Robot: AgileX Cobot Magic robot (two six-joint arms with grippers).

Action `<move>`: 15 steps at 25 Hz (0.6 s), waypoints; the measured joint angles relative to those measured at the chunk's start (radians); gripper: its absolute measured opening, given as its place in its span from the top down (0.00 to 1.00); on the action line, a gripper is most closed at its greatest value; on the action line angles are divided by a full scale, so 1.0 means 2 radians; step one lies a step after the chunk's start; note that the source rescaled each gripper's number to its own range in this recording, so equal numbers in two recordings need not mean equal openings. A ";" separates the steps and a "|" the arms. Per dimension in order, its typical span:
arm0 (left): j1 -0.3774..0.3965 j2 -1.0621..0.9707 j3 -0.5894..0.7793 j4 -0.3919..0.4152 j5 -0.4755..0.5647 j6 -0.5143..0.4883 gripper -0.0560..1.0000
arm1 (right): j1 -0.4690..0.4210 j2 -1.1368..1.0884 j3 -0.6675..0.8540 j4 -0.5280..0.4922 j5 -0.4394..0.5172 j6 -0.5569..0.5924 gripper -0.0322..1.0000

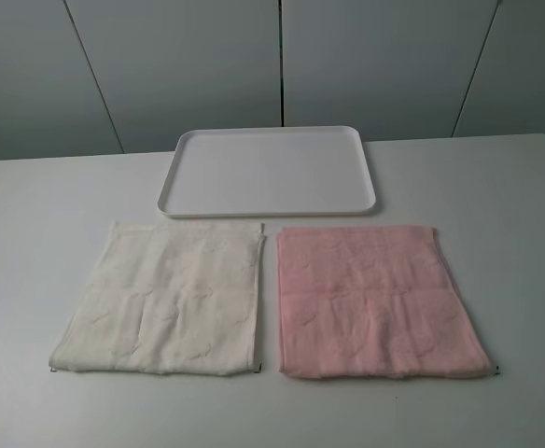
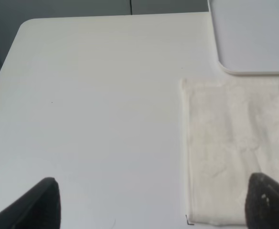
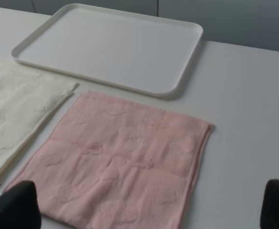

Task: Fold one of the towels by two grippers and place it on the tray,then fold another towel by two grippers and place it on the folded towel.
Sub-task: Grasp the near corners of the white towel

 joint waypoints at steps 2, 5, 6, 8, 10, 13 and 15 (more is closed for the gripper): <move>0.000 0.000 0.000 0.000 0.000 0.000 0.01 | 0.000 0.000 0.000 0.000 0.000 0.000 0.00; 0.000 0.000 0.000 0.000 0.000 0.000 0.01 | 0.000 0.000 0.000 0.000 0.000 0.000 0.00; 0.000 0.000 0.000 0.000 0.000 0.000 0.01 | 0.000 0.000 0.000 0.000 0.000 0.000 0.00; 0.000 0.000 0.000 0.000 0.000 -0.001 0.01 | 0.000 0.000 0.000 0.000 0.000 0.000 0.00; 0.000 0.000 0.000 0.000 0.000 -0.001 0.01 | 0.000 0.000 0.000 0.000 0.000 0.000 0.00; 0.000 0.000 0.000 0.000 0.000 -0.001 0.01 | 0.000 0.000 0.000 0.000 0.000 0.000 0.00; 0.000 0.000 0.000 0.000 0.000 -0.001 0.01 | 0.000 0.000 0.000 0.000 0.000 0.000 0.00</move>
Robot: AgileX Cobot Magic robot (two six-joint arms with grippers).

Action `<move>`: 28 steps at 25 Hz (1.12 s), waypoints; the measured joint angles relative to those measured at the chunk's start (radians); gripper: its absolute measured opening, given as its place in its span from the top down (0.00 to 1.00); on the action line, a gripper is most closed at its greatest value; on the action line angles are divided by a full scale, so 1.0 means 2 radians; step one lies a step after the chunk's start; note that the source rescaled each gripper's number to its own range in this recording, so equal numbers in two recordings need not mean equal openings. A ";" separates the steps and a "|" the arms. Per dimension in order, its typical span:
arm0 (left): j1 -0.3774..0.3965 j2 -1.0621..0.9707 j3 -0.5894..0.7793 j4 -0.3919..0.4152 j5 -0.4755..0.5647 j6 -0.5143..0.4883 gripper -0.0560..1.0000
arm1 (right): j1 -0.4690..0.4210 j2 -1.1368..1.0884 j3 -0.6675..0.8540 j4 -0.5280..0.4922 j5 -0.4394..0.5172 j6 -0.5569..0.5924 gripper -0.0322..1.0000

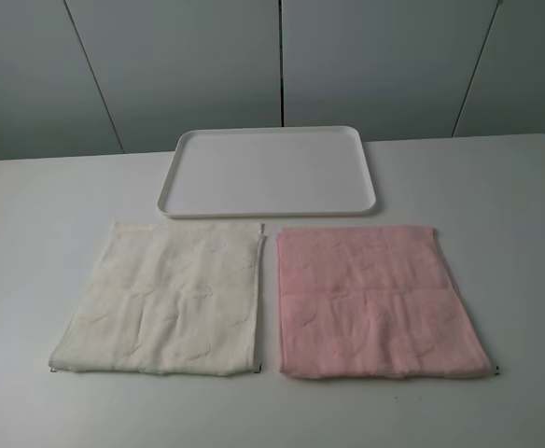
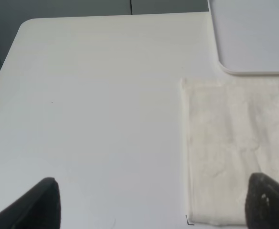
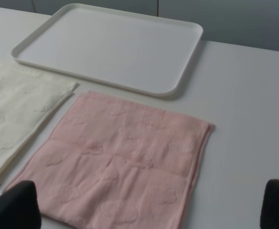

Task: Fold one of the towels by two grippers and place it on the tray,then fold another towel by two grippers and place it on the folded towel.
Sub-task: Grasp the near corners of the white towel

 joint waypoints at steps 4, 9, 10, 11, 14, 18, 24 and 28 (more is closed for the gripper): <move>0.000 0.000 0.000 0.000 0.000 0.000 0.01 | 0.000 0.000 0.000 0.000 0.000 0.000 0.00; 0.000 0.000 0.000 0.000 0.000 -0.001 0.01 | 0.000 0.000 0.000 0.000 0.000 0.000 0.00; 0.000 0.000 0.000 0.000 0.000 -0.001 0.01 | 0.000 0.000 0.000 0.000 0.000 0.000 0.00; 0.000 0.000 0.000 0.000 0.000 -0.001 0.01 | 0.000 0.000 0.000 0.000 0.000 0.000 0.00; 0.000 0.000 0.000 0.000 0.000 -0.001 0.01 | 0.000 0.000 0.000 0.000 0.000 0.000 0.00; 0.000 0.000 0.000 0.000 0.000 -0.001 0.01 | 0.000 0.000 0.000 0.000 0.000 0.000 0.00; 0.000 0.000 0.000 0.000 0.000 -0.001 0.01 | 0.000 0.000 0.000 0.000 0.000 0.000 0.00; 0.000 0.000 0.000 0.001 0.000 -0.001 0.01 | 0.000 0.000 0.000 0.000 0.000 0.000 0.00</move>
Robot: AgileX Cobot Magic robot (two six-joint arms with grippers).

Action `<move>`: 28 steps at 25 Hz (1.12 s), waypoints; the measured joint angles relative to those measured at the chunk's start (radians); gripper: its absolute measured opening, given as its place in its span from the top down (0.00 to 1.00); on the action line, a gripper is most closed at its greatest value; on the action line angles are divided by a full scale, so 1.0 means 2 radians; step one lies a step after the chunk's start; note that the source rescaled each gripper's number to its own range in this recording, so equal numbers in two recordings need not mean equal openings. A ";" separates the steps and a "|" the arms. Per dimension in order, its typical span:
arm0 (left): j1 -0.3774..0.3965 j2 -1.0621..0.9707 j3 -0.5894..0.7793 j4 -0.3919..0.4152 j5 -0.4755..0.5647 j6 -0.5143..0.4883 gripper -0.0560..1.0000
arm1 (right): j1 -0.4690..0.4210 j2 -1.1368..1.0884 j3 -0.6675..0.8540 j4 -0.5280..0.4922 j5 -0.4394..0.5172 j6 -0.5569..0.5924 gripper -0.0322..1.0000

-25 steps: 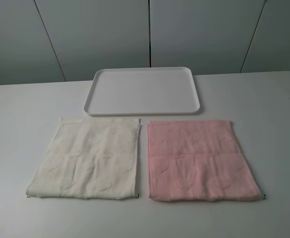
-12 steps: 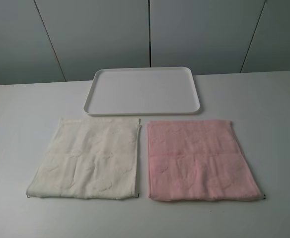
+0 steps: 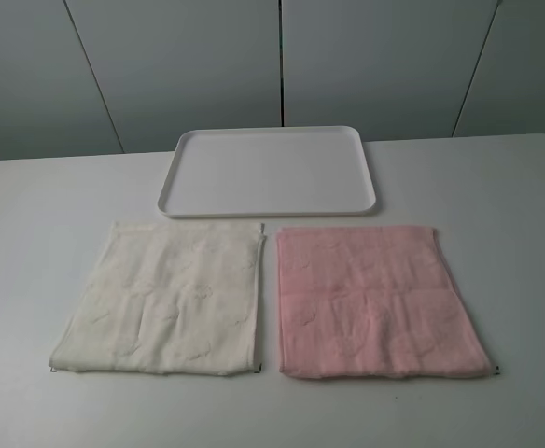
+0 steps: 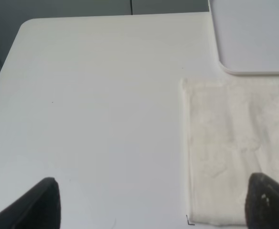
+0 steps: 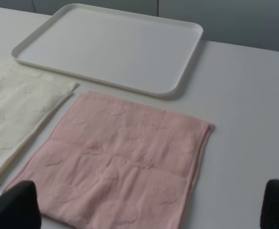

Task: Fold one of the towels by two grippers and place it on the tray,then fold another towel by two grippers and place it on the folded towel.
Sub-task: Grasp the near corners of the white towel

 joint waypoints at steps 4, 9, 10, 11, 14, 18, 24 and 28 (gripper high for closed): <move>0.000 0.000 0.000 0.000 0.000 0.000 0.01 | 0.000 0.000 0.000 0.000 0.002 0.003 0.00; 0.000 0.007 0.000 -0.005 0.002 0.016 0.01 | 0.000 0.000 -0.007 0.000 0.013 0.003 0.00; 0.000 0.017 0.000 -0.009 0.002 0.025 0.01 | 0.000 0.004 -0.008 0.000 0.021 0.003 0.00; 0.000 0.029 0.000 -0.013 0.002 0.033 0.01 | 0.000 0.015 -0.009 0.000 0.026 0.003 0.00; 0.000 0.082 -0.008 -0.024 0.001 0.065 0.01 | 0.000 0.065 -0.009 -0.001 0.019 0.002 0.00; 0.000 0.163 -0.053 -0.027 0.001 0.116 0.01 | 0.000 0.159 -0.019 0.006 -0.007 -0.026 0.00; 0.000 0.314 -0.143 -0.028 0.006 0.239 0.01 | 0.000 0.305 -0.067 0.071 -0.044 -0.113 0.00; 0.000 0.412 -0.176 -0.028 -0.017 0.356 0.01 | 0.017 0.392 -0.097 0.123 -0.087 -0.181 0.00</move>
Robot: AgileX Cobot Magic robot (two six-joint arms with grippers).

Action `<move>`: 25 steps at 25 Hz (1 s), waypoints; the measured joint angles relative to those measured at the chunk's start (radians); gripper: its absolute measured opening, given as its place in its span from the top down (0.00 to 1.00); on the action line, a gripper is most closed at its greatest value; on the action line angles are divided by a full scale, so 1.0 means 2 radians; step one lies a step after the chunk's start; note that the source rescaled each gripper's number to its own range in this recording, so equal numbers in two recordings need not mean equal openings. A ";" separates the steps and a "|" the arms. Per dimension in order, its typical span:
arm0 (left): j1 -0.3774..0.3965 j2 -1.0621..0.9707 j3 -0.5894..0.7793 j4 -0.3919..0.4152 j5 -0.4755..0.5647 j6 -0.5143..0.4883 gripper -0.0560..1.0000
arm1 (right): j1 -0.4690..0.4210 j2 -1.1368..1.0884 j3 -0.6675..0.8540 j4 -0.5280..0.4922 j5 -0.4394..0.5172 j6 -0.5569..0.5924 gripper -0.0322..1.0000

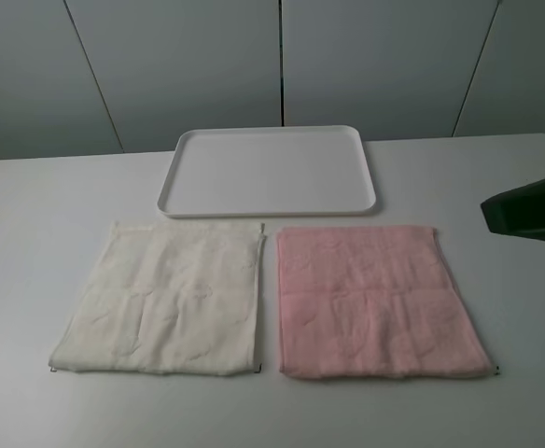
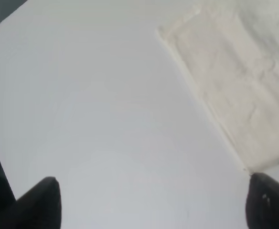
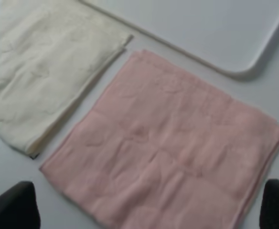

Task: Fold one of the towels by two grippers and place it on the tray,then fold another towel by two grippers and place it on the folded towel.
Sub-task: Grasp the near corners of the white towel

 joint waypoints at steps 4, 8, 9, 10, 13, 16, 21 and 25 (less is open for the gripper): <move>-0.001 0.095 -0.007 0.000 -0.019 0.084 0.01 | 0.059 0.085 -0.037 0.004 -0.026 -0.024 0.00; -0.037 0.174 -0.007 0.026 -0.031 0.116 0.01 | 0.128 0.160 -0.078 -0.023 -0.032 -0.026 0.00; -0.055 0.192 -0.007 0.047 -0.032 0.122 0.01 | 0.145 0.177 -0.087 -0.035 -0.035 -0.026 0.00; -0.075 0.210 -0.007 0.067 -0.033 0.124 0.01 | 0.166 0.194 -0.094 -0.045 -0.035 -0.026 0.00; -0.122 0.259 -0.007 0.131 -0.036 0.126 0.01 | 0.220 0.240 -0.116 -0.066 -0.036 -0.024 0.00; -0.146 0.303 -0.007 0.146 -0.055 0.129 0.01 | 0.268 0.285 -0.136 -0.082 -0.037 -0.020 0.00; -0.160 0.358 0.002 0.126 -0.071 0.168 0.01 | 0.315 0.345 -0.161 -0.108 -0.031 -0.018 0.00; -0.161 0.373 0.043 0.098 -0.101 0.244 0.01 | 0.349 0.383 -0.168 -0.125 -0.031 -0.018 0.00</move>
